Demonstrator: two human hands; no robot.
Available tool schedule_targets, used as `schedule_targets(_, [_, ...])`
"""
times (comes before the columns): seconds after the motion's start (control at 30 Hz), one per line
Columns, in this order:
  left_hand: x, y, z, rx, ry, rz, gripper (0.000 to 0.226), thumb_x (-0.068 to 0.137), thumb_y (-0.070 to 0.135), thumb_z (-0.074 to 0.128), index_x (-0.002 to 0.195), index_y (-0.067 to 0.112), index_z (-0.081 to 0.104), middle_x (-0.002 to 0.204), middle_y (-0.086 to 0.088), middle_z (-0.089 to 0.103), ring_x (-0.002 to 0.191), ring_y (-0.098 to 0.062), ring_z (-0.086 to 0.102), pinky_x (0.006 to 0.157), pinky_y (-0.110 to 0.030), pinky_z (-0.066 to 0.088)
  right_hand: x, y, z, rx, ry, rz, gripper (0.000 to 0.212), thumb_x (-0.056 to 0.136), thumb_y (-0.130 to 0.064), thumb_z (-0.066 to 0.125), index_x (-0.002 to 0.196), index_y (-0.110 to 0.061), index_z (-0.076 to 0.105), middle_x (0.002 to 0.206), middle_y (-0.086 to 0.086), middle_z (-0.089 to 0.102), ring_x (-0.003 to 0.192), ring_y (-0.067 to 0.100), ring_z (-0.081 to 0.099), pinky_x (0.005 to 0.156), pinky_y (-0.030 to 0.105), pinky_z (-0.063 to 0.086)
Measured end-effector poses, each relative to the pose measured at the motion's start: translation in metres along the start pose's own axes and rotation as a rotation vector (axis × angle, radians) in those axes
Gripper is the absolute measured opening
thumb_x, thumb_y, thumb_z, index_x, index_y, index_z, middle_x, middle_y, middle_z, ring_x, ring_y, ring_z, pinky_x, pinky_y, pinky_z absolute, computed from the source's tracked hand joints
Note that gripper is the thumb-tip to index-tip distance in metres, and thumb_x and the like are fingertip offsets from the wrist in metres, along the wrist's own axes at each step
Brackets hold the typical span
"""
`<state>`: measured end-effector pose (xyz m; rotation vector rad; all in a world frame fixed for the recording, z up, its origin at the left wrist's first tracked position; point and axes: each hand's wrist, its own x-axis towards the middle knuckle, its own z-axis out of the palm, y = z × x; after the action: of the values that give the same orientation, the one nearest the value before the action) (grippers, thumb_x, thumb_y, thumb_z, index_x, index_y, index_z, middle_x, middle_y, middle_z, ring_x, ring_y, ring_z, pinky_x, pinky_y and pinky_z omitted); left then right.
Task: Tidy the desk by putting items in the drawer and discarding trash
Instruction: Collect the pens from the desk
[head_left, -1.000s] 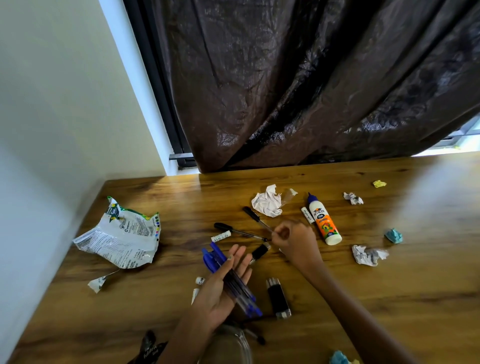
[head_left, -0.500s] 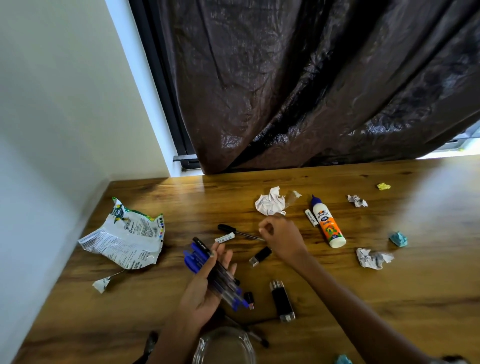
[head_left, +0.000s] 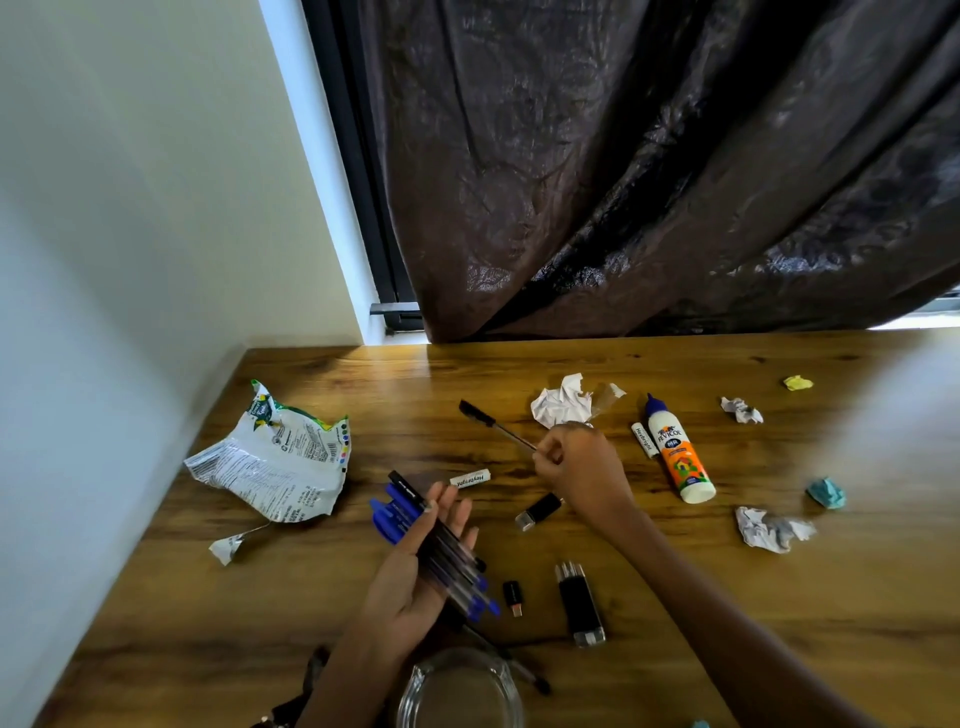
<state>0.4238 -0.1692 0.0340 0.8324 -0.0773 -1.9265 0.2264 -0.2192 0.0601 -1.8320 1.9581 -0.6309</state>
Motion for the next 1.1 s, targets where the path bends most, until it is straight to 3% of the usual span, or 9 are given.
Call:
schedule_targets(0.17, [-0.003, -0.011, 0.007, -0.016, -0.049, 0.008, 0.063, 0.062, 0.021, 0.083, 0.119, 0.010, 0.060, 0.109, -0.010, 0.070, 0.095, -0.021, 0.070, 0.085, -0.041, 0.056, -0.045, -0.033, -0.012, 0.206, -0.248, -0.087, 0.014, 0.085, -0.023, 0.064, 0.096, -0.014, 0.068, 0.090, -0.002, 0.068, 0.078, 0.005, 0.061, 0.069, 0.014, 0.050])
schedule_targets(0.3, [-0.011, -0.016, 0.014, -0.002, -0.062, 0.019, 0.040, 0.079, 0.019, 0.059, 0.118, 0.013, 0.060, 0.108, -0.006, 0.071, 0.091, -0.018, 0.070, 0.069, -0.035, 0.058, -0.075, -0.037, 0.001, 0.239, -0.293, -0.157, 0.016, 0.086, -0.031, 0.062, 0.095, -0.019, 0.069, 0.084, -0.008, 0.067, 0.073, 0.000, 0.060, 0.062, 0.012, 0.045])
schedule_targets(0.43, [-0.021, -0.016, 0.004, -0.052, -0.035, 0.039, 0.024, 0.088, 0.011, 0.055, 0.110, 0.012, 0.064, 0.094, -0.005, 0.074, 0.079, -0.015, 0.072, 0.072, -0.035, 0.058, -0.093, -0.029, 0.003, 0.249, -0.273, -0.112, 0.018, 0.090, -0.034, 0.056, 0.093, -0.020, 0.066, 0.086, -0.006, 0.066, 0.076, 0.002, 0.059, 0.067, 0.015, 0.045])
schedule_targets(0.53, [-0.029, -0.015, -0.008, -0.088, -0.024, 0.072, 0.052, 0.057, 0.007, 0.085, 0.106, 0.011, 0.067, 0.098, -0.006, 0.074, 0.083, -0.018, 0.073, 0.066, -0.038, 0.060, -0.110, -0.017, 0.012, 0.129, -0.352, -0.086, 0.015, 0.090, -0.032, 0.056, 0.096, -0.021, 0.065, 0.090, -0.009, 0.064, 0.078, 0.000, 0.057, 0.073, 0.017, 0.047])
schedule_targets(0.63, [-0.037, -0.013, -0.018, -0.075, -0.005, 0.094, 0.053, 0.065, 0.011, 0.075, 0.117, 0.014, 0.062, 0.102, -0.003, 0.073, 0.086, -0.017, 0.072, 0.067, -0.036, 0.060, -0.129, -0.012, 0.025, 0.010, -0.448, -0.073, 0.022, 0.087, -0.033, 0.059, 0.106, -0.022, 0.062, 0.102, -0.004, 0.066, 0.090, 0.007, 0.060, 0.083, 0.026, 0.051])
schedule_targets(0.7, [-0.042, -0.013, -0.021, -0.077, -0.006, 0.100, 0.067, 0.057, 0.011, 0.084, 0.120, 0.014, 0.060, 0.106, -0.004, 0.072, 0.090, -0.018, 0.071, 0.068, -0.036, 0.060, -0.139, -0.015, 0.030, -0.059, -0.424, -0.110, 0.025, 0.088, -0.034, 0.058, 0.109, -0.021, 0.060, 0.107, -0.003, 0.063, 0.096, 0.010, 0.058, 0.082, 0.025, 0.050])
schedule_targets(0.83, [-0.057, -0.013, -0.023, -0.045, 0.008, 0.115, 0.045, 0.080, 0.007, 0.065, 0.124, 0.013, 0.057, 0.105, -0.004, 0.072, 0.089, -0.018, 0.072, 0.080, -0.040, 0.056, -0.150, -0.020, 0.040, -0.144, -0.347, -0.150, 0.017, 0.093, -0.027, 0.050, 0.106, -0.018, 0.058, 0.110, 0.000, 0.061, 0.096, 0.012, 0.058, 0.075, 0.023, 0.046])
schedule_targets(0.97, [-0.068, -0.016, -0.025, -0.049, -0.011, 0.144, 0.104, 0.024, 0.009, 0.097, 0.121, 0.014, 0.058, 0.112, -0.006, 0.070, 0.096, -0.020, 0.070, 0.086, -0.045, 0.052, -0.153, -0.015, 0.041, -0.155, -0.315, -0.100, 0.015, 0.094, -0.023, 0.048, 0.103, -0.017, 0.059, 0.103, 0.000, 0.061, 0.089, 0.011, 0.059, 0.075, 0.023, 0.051])
schedule_targets(1.1, [-0.079, -0.020, -0.026, -0.073, -0.011, 0.141, 0.098, 0.032, 0.010, 0.096, 0.122, 0.015, 0.059, 0.112, -0.008, 0.070, 0.098, -0.022, 0.069, 0.085, -0.046, 0.054, -0.165, -0.007, 0.015, -0.049, -0.259, -0.025, 0.010, 0.093, -0.025, 0.049, 0.094, -0.023, 0.059, 0.093, -0.008, 0.059, 0.080, 0.005, 0.057, 0.073, 0.021, 0.052])
